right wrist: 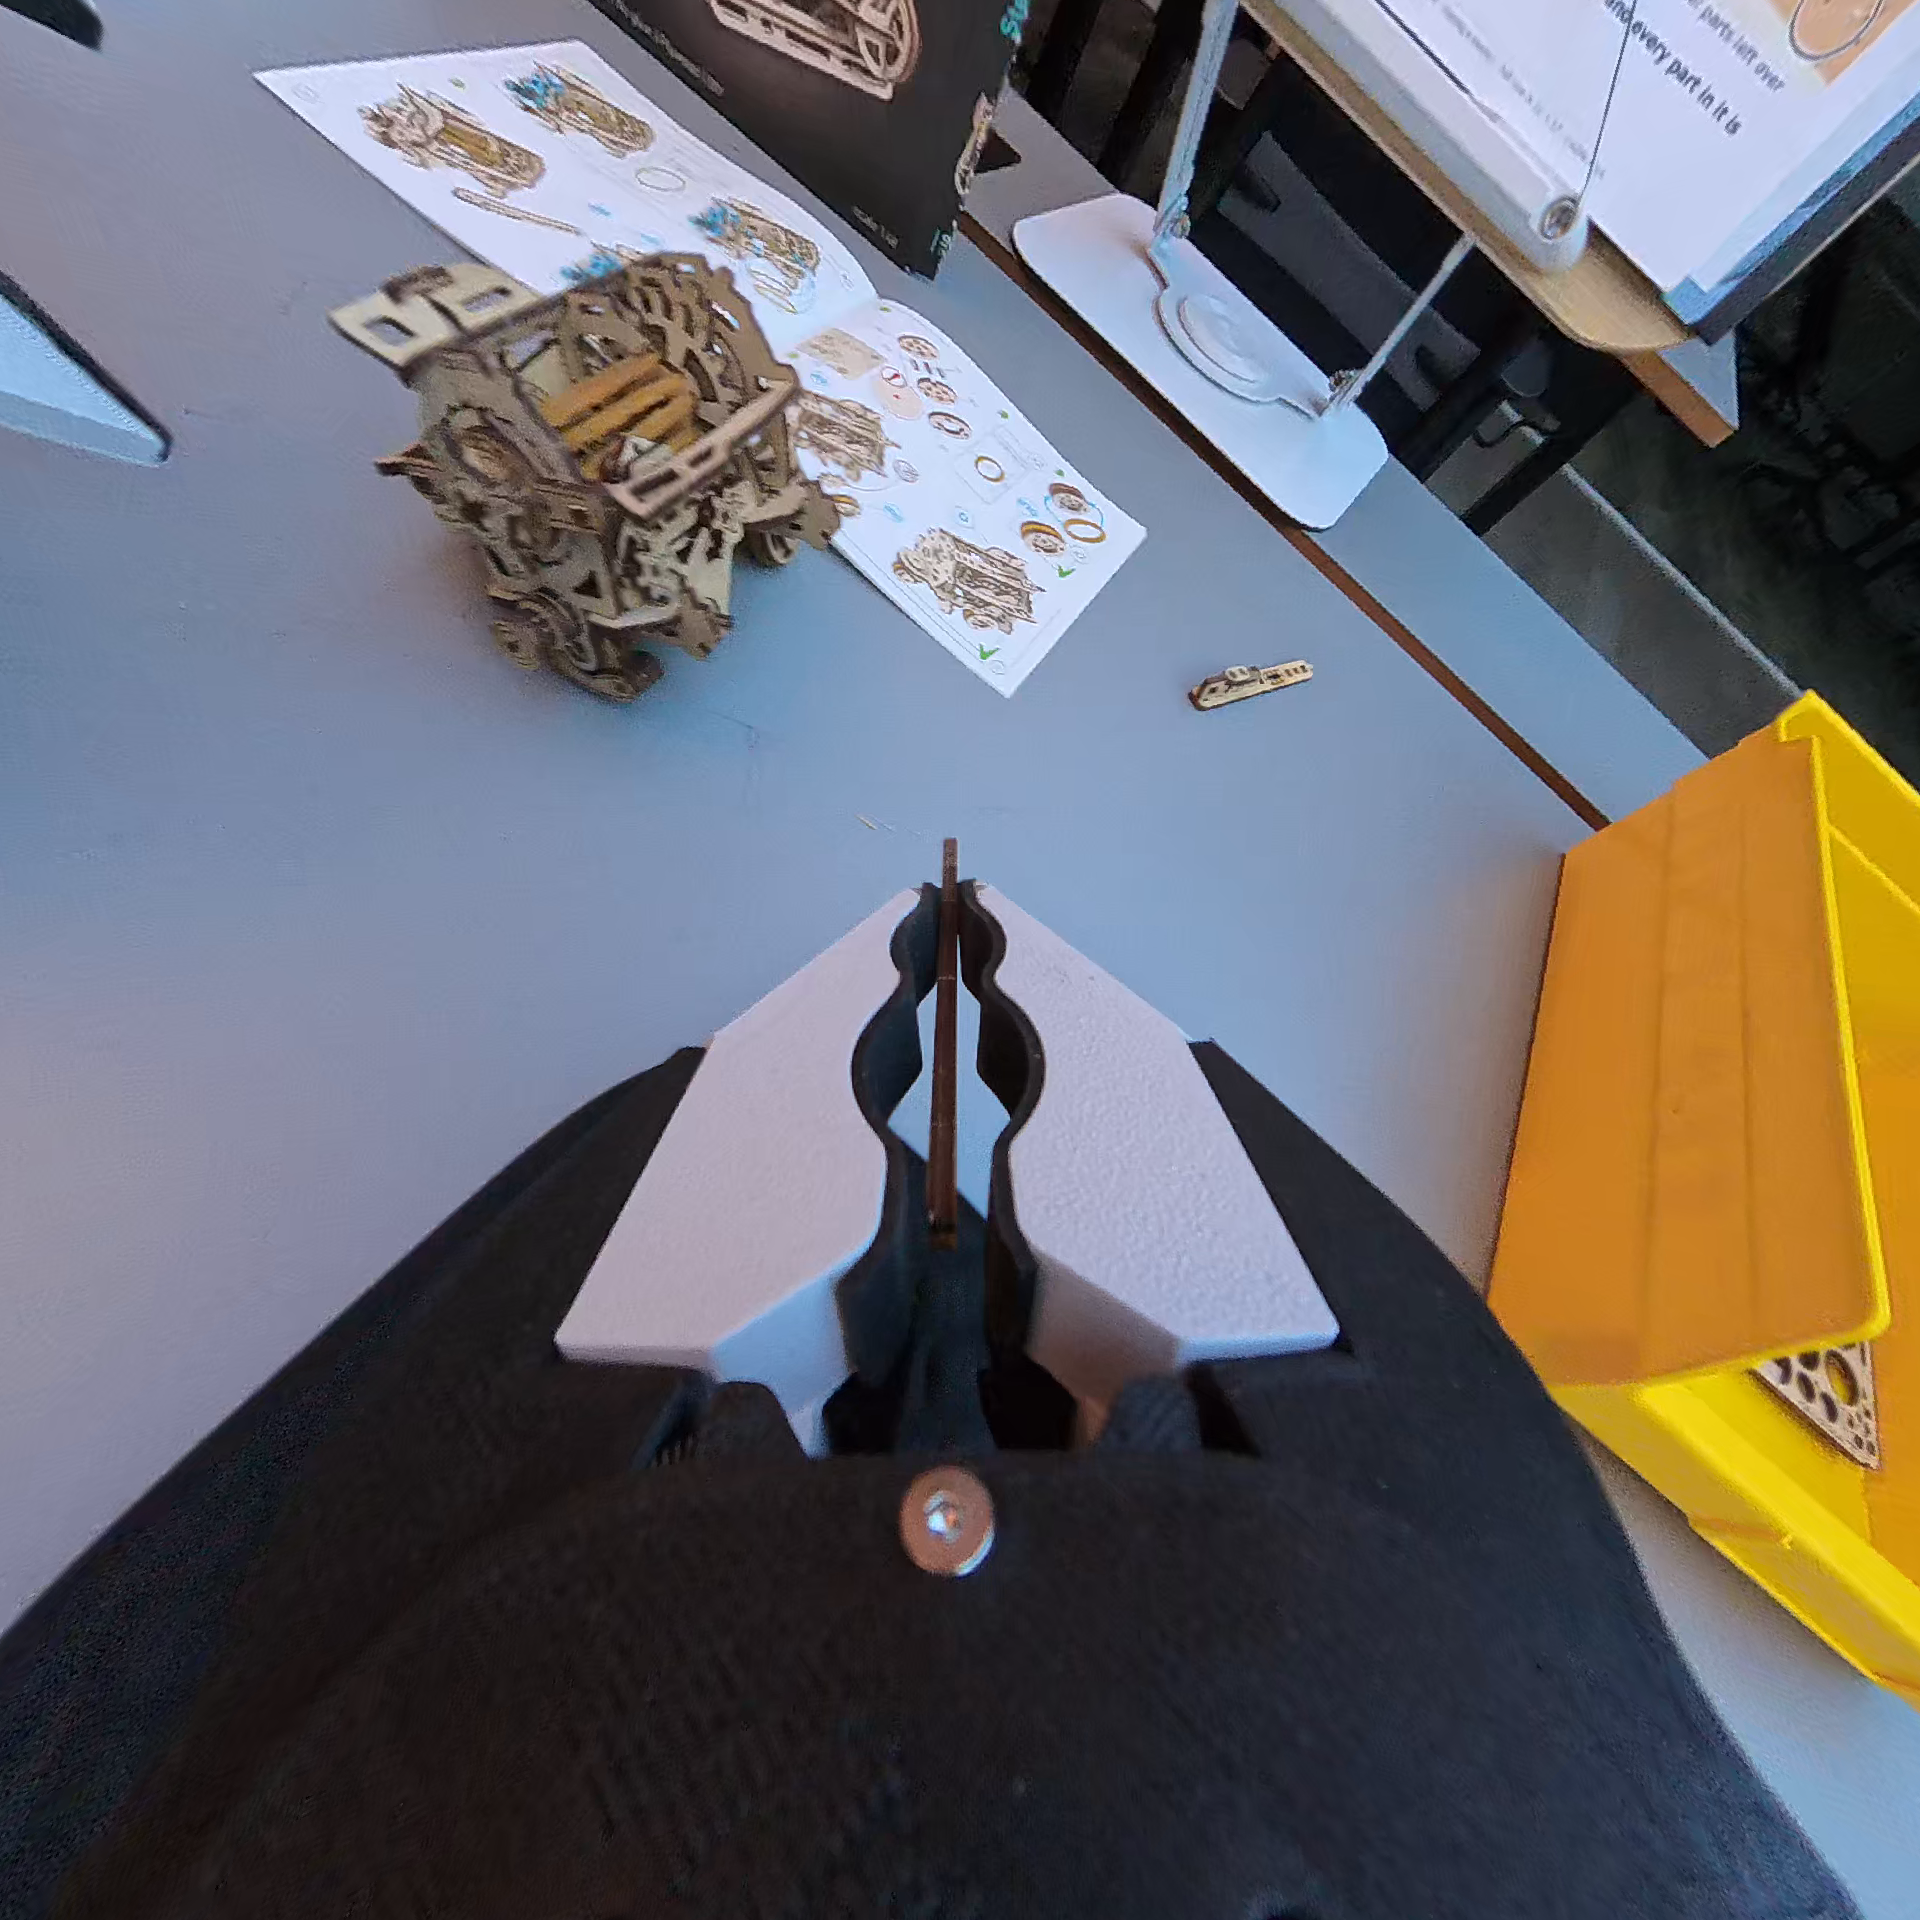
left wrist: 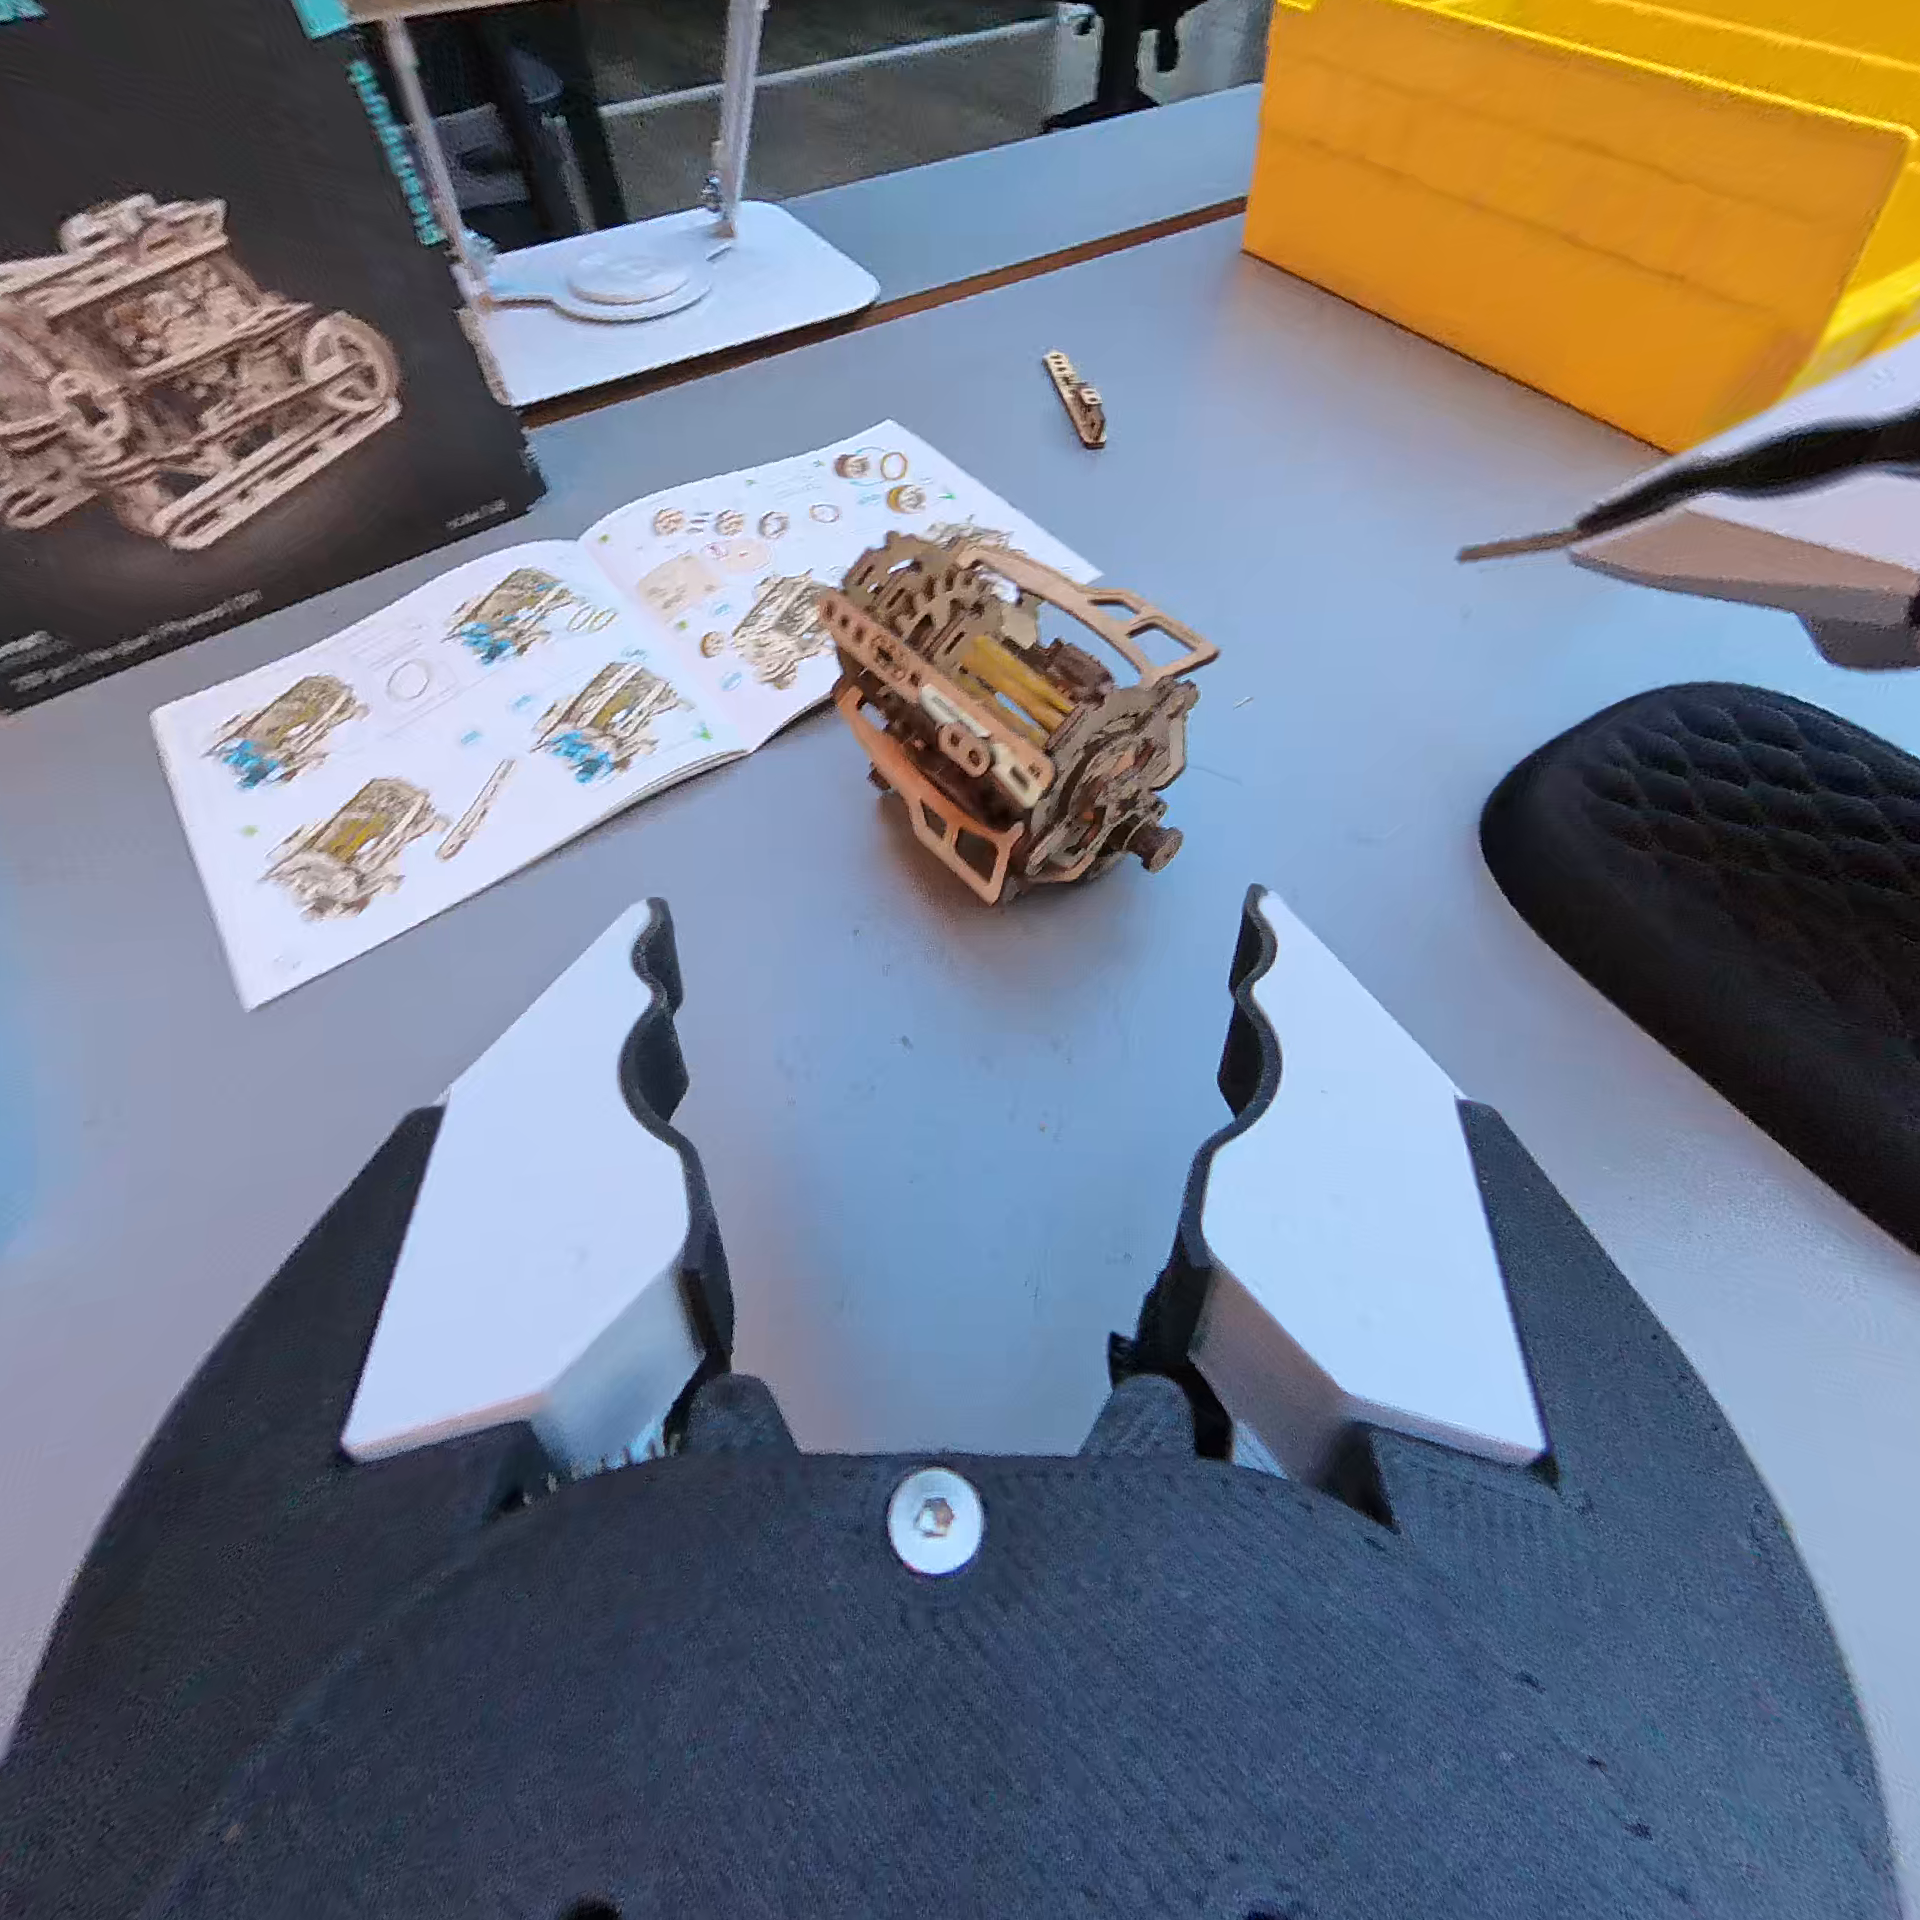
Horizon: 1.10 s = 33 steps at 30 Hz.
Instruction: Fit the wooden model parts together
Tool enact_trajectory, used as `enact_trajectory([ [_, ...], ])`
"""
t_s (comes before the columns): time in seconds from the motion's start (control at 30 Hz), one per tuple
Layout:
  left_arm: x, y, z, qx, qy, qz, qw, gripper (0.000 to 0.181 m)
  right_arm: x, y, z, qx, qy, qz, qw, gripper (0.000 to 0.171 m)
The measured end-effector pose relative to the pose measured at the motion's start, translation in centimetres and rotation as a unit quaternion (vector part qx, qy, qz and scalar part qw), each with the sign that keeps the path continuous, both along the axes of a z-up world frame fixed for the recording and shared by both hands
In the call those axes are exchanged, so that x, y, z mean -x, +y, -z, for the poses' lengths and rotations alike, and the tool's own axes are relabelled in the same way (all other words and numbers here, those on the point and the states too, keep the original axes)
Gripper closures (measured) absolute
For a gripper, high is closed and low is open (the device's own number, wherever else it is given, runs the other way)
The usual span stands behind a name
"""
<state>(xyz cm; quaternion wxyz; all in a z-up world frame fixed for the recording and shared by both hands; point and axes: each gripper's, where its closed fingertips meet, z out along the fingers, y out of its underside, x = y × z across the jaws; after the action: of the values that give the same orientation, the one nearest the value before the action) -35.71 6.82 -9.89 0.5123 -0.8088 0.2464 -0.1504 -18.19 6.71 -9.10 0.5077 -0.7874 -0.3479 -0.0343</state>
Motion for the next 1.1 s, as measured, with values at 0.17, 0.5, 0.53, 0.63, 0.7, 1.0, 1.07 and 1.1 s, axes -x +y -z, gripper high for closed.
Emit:
enact_trajectory([
  [0.17, -3.8, 2.1, 0.8, 0.032, -0.032, 0.034, 0.998, 0.07, -2.9, 4.6, 0.5, 0.024, 0.025, -0.01, 0.999, 0.17],
  [0.5, -5.7, 5.6, 1.6, 0.043, -0.04, -0.003, 0.998, 0.064, -5.6, 10.5, 3.7, 0.026, 0.035, -0.047, 0.998, 0.17],
  [0.53, -5.8, 5.6, 1.5, 0.036, -0.036, 0.001, 0.999, 0.072, -5.9, 10.8, 4.0, 0.02, 0.022, -0.049, 0.998, 0.17],
  [0.63, -5.3, 5.4, 1.5, 0.02, -0.026, 0.01, 0.999, 0.081, -6.1, 11.2, 4.8, 0.029, 0.011, -0.057, 0.998, 0.17],
  [0.7, -4.9, 5.0, 1.6, 0.03, -0.032, 0.02, 0.999, 0.083, -5.9, 10.9, 5.2, 0.048, 0.028, -0.065, 0.996, 0.17],
  [1.0, -2.0, 3.4, 3.9, 0.115, 0.031, 0.13, 0.984, 0.109, -6.5, 10.4, 6.3, 0.07, 0.013, -0.062, 0.996, 0.17],
  [1.07, -0.9, 3.7, 4.0, 0.123, 0.054, 0.143, 0.981, 0.112, -6.5, 10.4, 6.6, 0.071, -0.006, -0.066, 0.995, 0.17],
  [1.1, -0.5, 3.8, 3.9, 0.125, 0.059, 0.15, 0.979, 0.113, -6.5, 10.5, 6.6, 0.069, -0.009, -0.07, 0.995, 0.17],
])
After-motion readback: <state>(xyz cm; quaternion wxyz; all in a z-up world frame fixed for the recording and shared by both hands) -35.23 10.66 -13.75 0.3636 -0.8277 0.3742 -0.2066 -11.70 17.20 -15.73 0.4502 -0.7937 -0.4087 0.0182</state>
